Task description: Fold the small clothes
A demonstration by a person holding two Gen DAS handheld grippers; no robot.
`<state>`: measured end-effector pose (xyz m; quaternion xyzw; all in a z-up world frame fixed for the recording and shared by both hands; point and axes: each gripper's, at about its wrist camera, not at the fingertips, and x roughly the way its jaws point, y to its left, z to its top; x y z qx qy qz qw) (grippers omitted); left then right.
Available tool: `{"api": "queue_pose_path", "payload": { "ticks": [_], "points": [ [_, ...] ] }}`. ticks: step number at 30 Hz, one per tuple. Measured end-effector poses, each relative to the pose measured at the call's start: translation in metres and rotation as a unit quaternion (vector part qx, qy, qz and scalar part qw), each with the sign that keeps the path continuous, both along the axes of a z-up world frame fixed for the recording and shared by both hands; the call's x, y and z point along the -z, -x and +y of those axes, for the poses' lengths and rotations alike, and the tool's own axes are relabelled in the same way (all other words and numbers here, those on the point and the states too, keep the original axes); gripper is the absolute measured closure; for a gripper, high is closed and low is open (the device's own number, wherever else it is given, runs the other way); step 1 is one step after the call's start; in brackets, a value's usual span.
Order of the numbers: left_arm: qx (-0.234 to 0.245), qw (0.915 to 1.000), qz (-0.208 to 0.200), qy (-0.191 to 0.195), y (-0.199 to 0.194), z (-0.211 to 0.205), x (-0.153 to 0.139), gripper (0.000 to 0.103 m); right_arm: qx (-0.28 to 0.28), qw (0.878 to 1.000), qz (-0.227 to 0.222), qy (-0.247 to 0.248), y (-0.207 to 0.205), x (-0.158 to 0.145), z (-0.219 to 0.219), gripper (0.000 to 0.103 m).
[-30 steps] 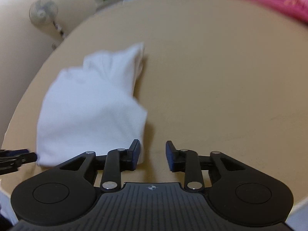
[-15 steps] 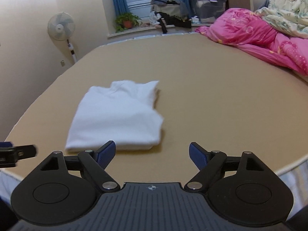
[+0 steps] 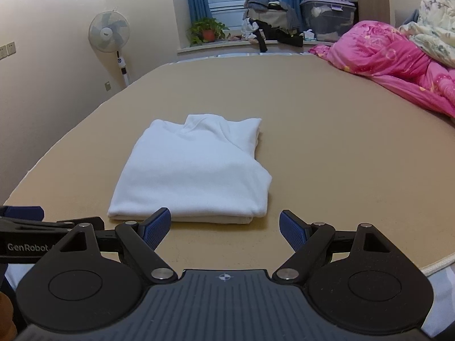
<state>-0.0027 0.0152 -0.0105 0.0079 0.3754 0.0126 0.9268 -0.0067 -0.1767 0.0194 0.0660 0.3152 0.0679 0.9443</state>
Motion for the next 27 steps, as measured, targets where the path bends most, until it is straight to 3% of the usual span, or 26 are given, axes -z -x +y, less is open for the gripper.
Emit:
{"api": "queue_pose_path", "payload": {
  "ticks": [27],
  "points": [
    [-0.003,0.9999,-0.011,-0.001,-0.013,0.010,0.006,0.001,0.001,1.000,-0.005,0.021,-0.016,0.006,0.019,0.019]
  ]
}}
